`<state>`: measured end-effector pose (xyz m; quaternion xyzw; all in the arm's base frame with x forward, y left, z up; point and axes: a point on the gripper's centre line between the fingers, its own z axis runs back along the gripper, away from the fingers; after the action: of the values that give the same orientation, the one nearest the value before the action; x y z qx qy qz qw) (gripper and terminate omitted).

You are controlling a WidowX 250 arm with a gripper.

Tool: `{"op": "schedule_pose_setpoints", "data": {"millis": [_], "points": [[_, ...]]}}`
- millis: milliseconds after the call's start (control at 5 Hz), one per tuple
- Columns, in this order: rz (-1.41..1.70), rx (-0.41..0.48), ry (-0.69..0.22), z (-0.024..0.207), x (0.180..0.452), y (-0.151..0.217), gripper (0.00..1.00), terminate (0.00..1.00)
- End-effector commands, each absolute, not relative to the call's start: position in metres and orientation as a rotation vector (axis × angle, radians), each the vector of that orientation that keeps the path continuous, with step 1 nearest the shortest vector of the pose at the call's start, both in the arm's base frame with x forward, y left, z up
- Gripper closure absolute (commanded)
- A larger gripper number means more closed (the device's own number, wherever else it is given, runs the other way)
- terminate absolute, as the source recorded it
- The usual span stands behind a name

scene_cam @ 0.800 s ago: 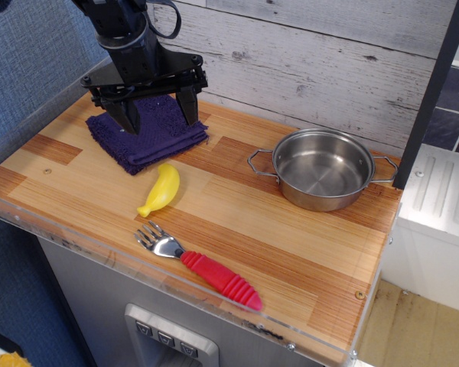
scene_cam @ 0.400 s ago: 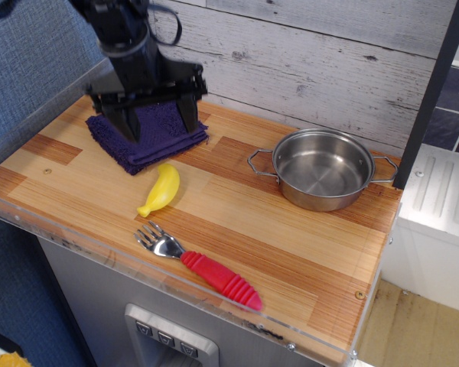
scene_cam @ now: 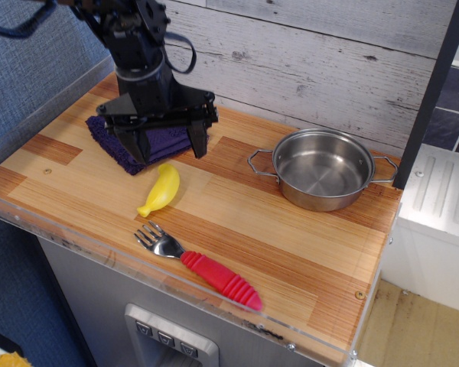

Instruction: Place the yellow object on the cloth.

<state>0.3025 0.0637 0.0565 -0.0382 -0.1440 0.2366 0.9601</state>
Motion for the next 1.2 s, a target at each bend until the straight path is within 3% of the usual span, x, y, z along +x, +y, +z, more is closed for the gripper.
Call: {"op": "schedule_pose_setpoints", "data": {"millis": [0, 200, 400, 1000], "points": [[0.449, -0.038, -0.263, 0.038, 0.301, 0.063, 0.00, 0.00], [0.451, -0.027, -0.239, 0.027, 0.299, 0.066, 0.00, 0.00], [0.444, -0.014, -0.237, 0.015, 0.299, 0.068, 1.00, 0.00], [0.448, -0.028, -0.264, 0.021, 0.299, 0.070, 1.00, 0.00]]}}
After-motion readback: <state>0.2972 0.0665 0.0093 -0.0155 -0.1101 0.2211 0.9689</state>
